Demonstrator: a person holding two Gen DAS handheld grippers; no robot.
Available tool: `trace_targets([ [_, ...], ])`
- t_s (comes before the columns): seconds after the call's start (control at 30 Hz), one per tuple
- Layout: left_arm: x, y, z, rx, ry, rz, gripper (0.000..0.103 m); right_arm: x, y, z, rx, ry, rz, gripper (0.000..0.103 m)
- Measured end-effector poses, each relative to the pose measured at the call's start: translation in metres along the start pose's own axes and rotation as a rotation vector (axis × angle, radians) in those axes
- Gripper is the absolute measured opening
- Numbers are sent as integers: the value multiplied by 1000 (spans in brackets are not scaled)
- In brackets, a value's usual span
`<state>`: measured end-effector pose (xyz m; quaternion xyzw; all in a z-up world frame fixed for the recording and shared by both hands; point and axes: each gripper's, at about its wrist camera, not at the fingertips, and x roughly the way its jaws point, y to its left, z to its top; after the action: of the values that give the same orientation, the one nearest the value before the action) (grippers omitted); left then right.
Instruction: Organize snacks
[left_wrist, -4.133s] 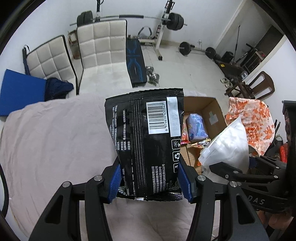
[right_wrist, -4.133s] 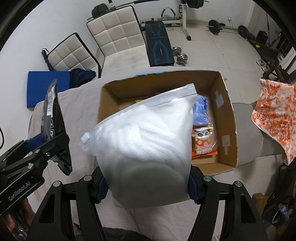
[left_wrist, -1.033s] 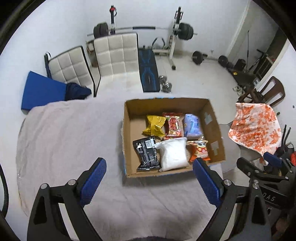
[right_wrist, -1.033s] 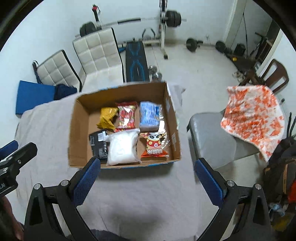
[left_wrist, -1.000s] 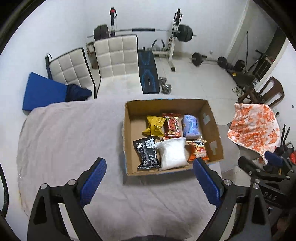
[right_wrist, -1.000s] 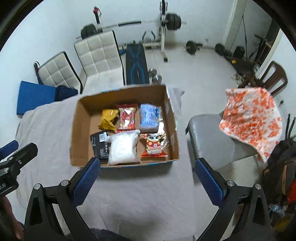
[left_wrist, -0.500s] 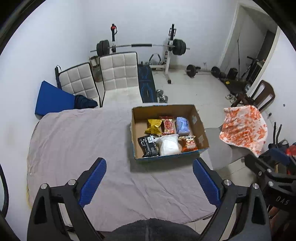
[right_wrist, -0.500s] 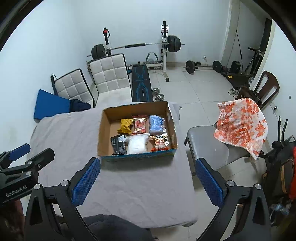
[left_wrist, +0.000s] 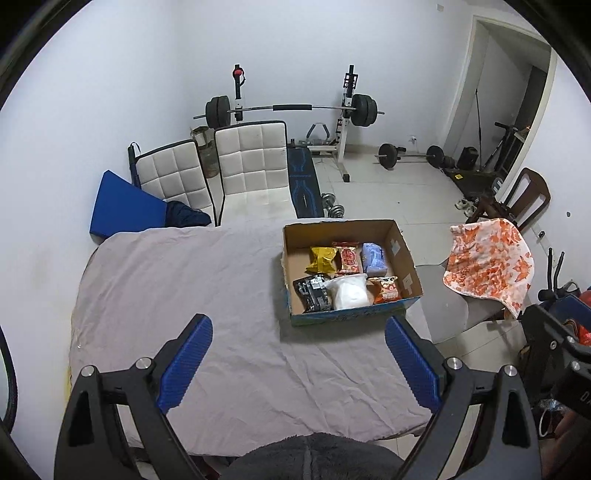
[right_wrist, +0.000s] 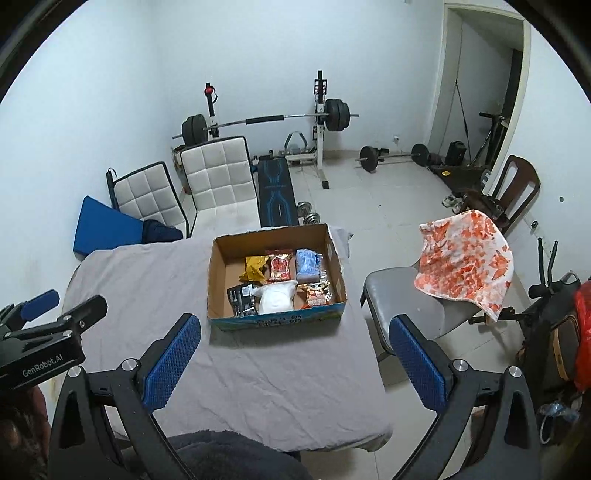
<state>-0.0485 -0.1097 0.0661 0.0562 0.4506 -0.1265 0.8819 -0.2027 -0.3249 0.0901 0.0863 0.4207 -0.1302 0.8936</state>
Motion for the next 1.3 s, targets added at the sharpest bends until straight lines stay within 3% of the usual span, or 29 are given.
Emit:
trace_targets([
  [1.3, -13, 2, -8, -28, -38, 11, 96, 6, 9, 4, -19, -33, -12, 103],
])
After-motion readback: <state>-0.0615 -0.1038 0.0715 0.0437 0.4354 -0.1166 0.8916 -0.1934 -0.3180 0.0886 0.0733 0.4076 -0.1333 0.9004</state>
